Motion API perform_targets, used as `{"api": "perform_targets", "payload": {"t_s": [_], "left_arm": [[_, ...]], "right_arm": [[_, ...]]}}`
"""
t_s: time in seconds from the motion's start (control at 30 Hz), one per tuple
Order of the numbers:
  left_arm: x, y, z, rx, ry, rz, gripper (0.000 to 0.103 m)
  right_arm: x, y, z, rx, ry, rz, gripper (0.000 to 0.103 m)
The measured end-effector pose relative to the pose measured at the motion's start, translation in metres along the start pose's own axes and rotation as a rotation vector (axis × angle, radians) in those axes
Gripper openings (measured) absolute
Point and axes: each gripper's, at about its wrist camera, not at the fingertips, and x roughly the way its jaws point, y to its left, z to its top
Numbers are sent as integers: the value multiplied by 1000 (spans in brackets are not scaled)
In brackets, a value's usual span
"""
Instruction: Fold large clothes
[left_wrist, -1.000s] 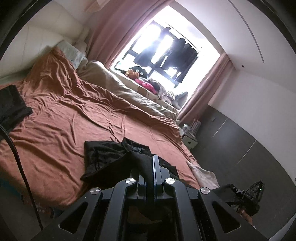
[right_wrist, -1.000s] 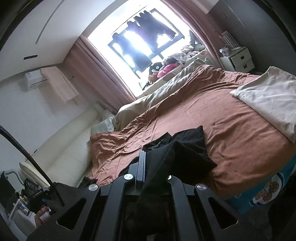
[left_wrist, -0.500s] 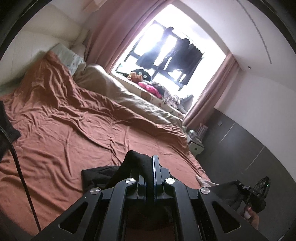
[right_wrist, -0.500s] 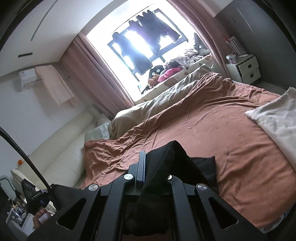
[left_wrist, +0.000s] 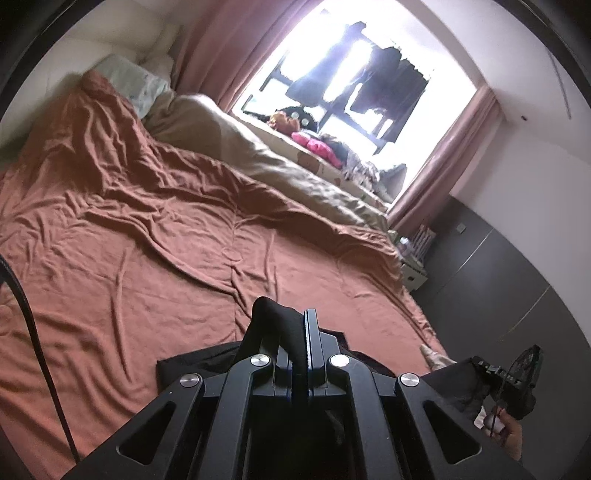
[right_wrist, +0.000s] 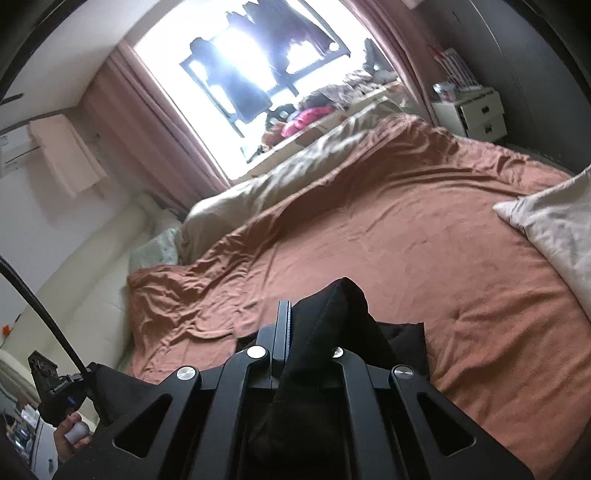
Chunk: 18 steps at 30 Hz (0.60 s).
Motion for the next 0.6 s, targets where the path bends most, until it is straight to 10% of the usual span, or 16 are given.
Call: {"api": "perform_targets", "payload": {"t_s": [0.6], "left_arm": [[124, 63, -14, -96, 190, 108, 14]], "right_arm": [[98, 9, 15, -12, 122, -142, 8]]}}
